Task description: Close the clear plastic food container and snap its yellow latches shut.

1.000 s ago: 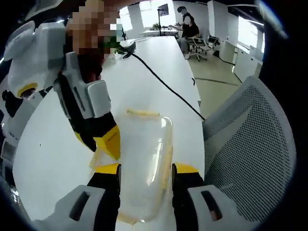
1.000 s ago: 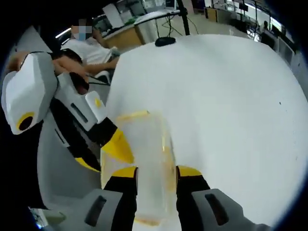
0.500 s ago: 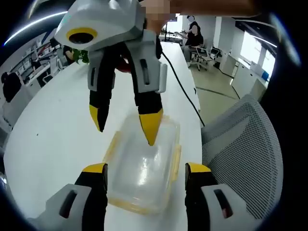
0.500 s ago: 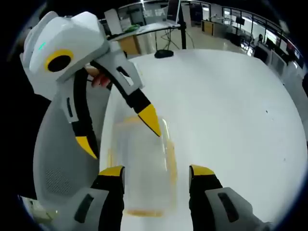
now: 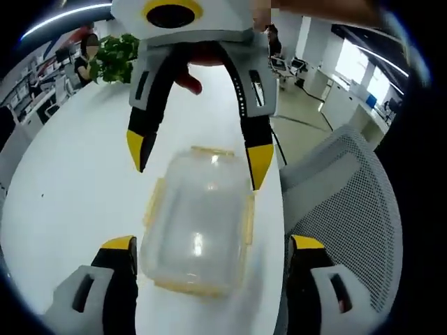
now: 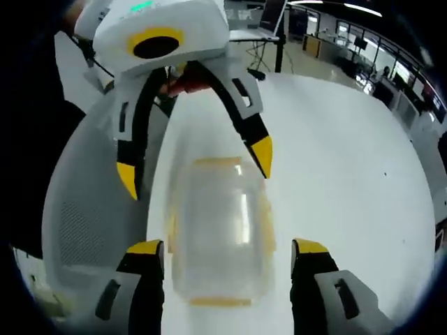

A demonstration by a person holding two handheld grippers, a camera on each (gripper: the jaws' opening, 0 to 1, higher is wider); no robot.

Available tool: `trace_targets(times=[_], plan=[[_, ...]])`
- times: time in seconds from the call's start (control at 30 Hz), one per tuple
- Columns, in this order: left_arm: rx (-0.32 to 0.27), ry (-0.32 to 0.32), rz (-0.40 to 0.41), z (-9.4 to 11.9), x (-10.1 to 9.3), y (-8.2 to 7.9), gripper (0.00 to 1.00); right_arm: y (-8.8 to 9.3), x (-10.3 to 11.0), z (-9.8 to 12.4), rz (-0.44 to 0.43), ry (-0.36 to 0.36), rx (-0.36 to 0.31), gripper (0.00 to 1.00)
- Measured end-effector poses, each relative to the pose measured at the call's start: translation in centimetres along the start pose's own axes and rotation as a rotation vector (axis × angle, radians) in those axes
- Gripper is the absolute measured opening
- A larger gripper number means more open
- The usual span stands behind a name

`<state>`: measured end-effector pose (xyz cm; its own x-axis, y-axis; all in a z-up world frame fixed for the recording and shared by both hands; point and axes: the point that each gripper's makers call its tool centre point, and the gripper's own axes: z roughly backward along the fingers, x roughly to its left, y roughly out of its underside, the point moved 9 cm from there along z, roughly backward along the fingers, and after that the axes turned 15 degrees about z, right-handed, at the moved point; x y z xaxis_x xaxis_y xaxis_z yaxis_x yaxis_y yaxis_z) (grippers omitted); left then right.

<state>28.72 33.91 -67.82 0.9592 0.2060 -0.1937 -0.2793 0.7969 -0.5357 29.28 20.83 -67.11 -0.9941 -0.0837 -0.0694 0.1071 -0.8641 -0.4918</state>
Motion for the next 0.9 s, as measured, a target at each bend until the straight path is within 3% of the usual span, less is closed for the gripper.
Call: trace_targets(times=[0.13,0.3,0.47,0.63,0.9], plan=[[0.048,0.019,-0.036,-0.4,0.4,0.1,0.94,0.4,0.7,-0.2,0.018,0.003,0.042,0.76],[0.106,0.041,-0.077,-1.2,0.7,0.1,0.99,0.9,1.4,-0.5,0.02,0.005,0.075,0.84],[0.149,-0.012,-0.143,-1.9,1.3,0.6,0.99,1.7,2.1,-1.5,0.049,0.012,0.138,0.83],[0.136,-0.022,-0.166,-1.9,1.3,0.7,0.96,1.8,2.2,-2.1,0.02,0.036,0.142,0.83],[0.182,-0.025,-0.162,-2.8,1.3,0.9,0.96,2.5,1.5,-2.6,-0.002,0.044,0.173,0.82]])
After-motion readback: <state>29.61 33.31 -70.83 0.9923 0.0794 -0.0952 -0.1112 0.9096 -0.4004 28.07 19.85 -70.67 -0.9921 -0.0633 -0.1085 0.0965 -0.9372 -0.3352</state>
